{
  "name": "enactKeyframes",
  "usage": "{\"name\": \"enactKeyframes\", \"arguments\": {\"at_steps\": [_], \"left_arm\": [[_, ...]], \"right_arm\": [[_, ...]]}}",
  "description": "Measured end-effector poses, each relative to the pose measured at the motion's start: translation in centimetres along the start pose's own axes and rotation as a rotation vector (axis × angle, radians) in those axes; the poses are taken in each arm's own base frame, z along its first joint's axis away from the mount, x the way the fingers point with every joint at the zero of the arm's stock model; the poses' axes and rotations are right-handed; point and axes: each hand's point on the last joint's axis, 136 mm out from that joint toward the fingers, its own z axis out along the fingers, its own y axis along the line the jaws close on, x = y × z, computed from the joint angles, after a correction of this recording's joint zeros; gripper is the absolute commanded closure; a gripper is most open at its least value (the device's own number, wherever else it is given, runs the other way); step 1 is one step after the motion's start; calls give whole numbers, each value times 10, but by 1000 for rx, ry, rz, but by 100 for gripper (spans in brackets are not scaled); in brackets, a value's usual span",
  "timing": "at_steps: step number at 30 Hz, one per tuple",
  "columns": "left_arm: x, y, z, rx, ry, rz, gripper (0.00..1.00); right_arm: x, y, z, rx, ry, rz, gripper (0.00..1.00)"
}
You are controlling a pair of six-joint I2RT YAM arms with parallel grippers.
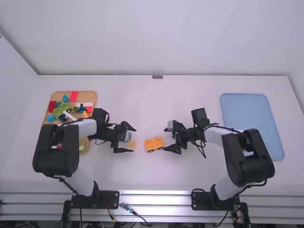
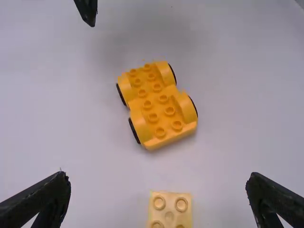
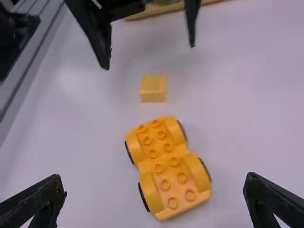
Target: Assemble lego blocks to make yellow taxi
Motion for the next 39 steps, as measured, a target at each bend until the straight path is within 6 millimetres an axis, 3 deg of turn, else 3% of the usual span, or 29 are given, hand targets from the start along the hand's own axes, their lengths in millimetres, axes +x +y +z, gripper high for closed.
{"name": "enactKeyframes", "arguments": {"at_steps": [9, 18, 21, 22, 31, 36, 39], "left_arm": [[28, -6, 14, 32, 30, -40, 1], [30, -7, 15, 36, 36, -45, 1], [30, -9, 15, 42, 35, -53, 1], [29, -9, 15, 42, 35, -54, 1], [32, -6, 15, 35, 48, -41, 0], [36, -5, 15, 31, 70, -33, 6], [39, -2, 14, 22, 85, -46, 16]], "right_arm": [[27, 8, 33, -59, 121, -192, 1], [52, -4, 54, -69, 124, -251, 0], [50, -4, 56, -80, 105, -255, 1], [47, -5, 56, -83, 93, -259, 6], [33, -8, 57, -82, 37, -191, 5], [33, -8, 57, -81, 35, -181, 1], [32, -8, 57, -82, 34, -181, 1]]}}
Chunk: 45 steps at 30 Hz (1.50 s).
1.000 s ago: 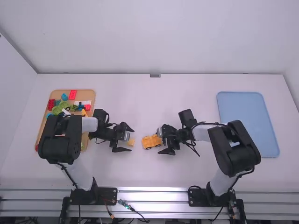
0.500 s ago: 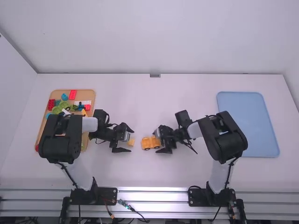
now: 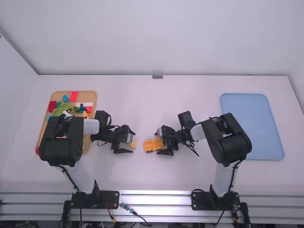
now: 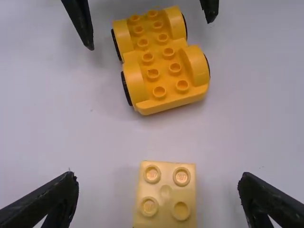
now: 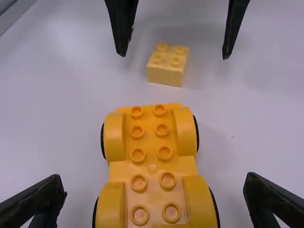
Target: Assemble lego blocks to make yellow taxi
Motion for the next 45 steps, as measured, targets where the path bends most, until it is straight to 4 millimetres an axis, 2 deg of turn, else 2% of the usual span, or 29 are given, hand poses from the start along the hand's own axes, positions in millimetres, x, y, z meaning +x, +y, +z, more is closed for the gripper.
{"name": "enactKeyframes", "arguments": {"at_steps": [4, 11, 21, 23, 27, 29, 31, 35, 40, 41, 42, 45], "left_arm": [[3, 2, 1, -12, 14, -10, 18], [9, -7, 5, -15, 19, -26, 20], [12, -3, 8, -61, 14, -29, 34], [12, -4, 9, -60, 13, -44, 43], [12, -5, 9, -60, 13, -58, 49], [12, -4, 9, -62, 13, -65, 61], [12, -4, 9, -62, 13, -68, 66], [12, -4, 9, -62, 12, -71, 69], [12, -4, 9, -61, 9, -72, 82], [11, -4, 9, -61, 7, -72, 92], [11, -4, 9, -61, 2, -73, 96], [5, -4, 9, -61, -31, -74, 98]], "right_arm": [[0, 0, 0, 0, 0, 0, 1], [0, 0, 0, 0, 0, 0, 1], [0, 0, 0, -1, 0, 2, 1], [0, 0, 0, -1, 1, 2, 1], [0, 0, 0, -1, 1, 2, 1], [0, 0, 0, -1, 0, 1, 1], [0, 0, 0, -1, 0, 1, 1], [0, 0, 0, 0, 0, -1, 1], [0, 0, 0, 1, 0, -2, 0], [0, -1, 0, 4, 3, -3, 1], [1, -2, 0, 9, 6, -4, 1], [2, -8, 0, 34, 17, 10, 0]]}}
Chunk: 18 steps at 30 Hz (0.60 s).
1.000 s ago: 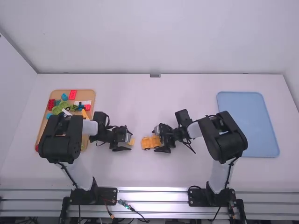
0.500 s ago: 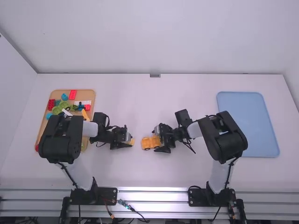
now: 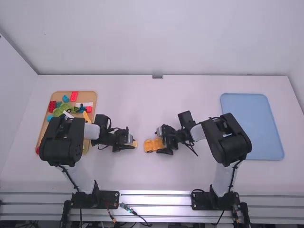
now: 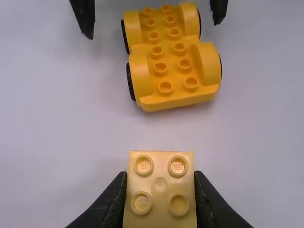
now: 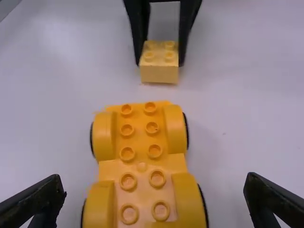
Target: Assemble lego blocks to make yellow taxi
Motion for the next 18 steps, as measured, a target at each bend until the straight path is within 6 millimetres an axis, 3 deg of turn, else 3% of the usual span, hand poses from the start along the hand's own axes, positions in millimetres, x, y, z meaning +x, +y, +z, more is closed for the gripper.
{"name": "enactKeyframes", "arguments": {"at_steps": [6, 12, 18], "left_arm": [[-7, 1, 0, -3, -43, 6, 98], [-9, 1, 0, -3, -52, 7, 98], [-11, 2, 0, -4, -64, 9, 98]], "right_arm": [[4, 0, 7, 12, 52, 37, 1], [6, 17, 21, -40, 103, 5, 18], [9, 13, 17, -25, 108, 0, 24]]}}
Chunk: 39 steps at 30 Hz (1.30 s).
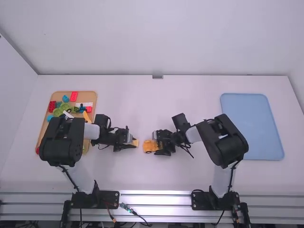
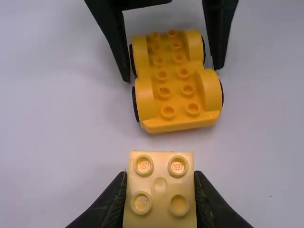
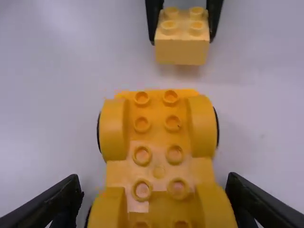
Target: Assemble lego blocks to make yellow taxi
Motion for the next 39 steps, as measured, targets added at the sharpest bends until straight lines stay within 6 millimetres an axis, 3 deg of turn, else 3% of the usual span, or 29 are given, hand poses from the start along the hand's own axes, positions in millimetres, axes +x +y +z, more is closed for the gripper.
{"name": "enactKeyframes", "arguments": {"at_steps": [3, 8, 16, 19, 21, 23, 31, 39], "left_arm": [[-6, 2, 0, -5, -36, 11, 98], [-13, 13, -1, -40, -74, 17, 98], [-15, 24, -1, -67, -84, -101, 98], [-15, 24, -1, -66, -85, -122, 98], [-15, 24, -1, -66, -85, -130, 98], [-15, 24, -1, -65, -85, -136, 98], [-15, 24, -1, -65, -86, -147, 98], [-15, 24, -1, -65, -86, -147, 98]], "right_arm": [[4, -4, -4, 16, 2, 9, 30], [6, -8, -7, 29, 4, 28, 30], [0, -5, -7, 13, -26, 11, 35], [-3, -4, -7, 7, -44, -8, 32], [-7, -4, -7, 9, -69, -39, 8], [-9, -3, -7, 17, -92, -71, 2], [-11, -2, -6, 80, -139, -81, 1], [-9, 1, 10, 55, -108, -36, 4]]}}
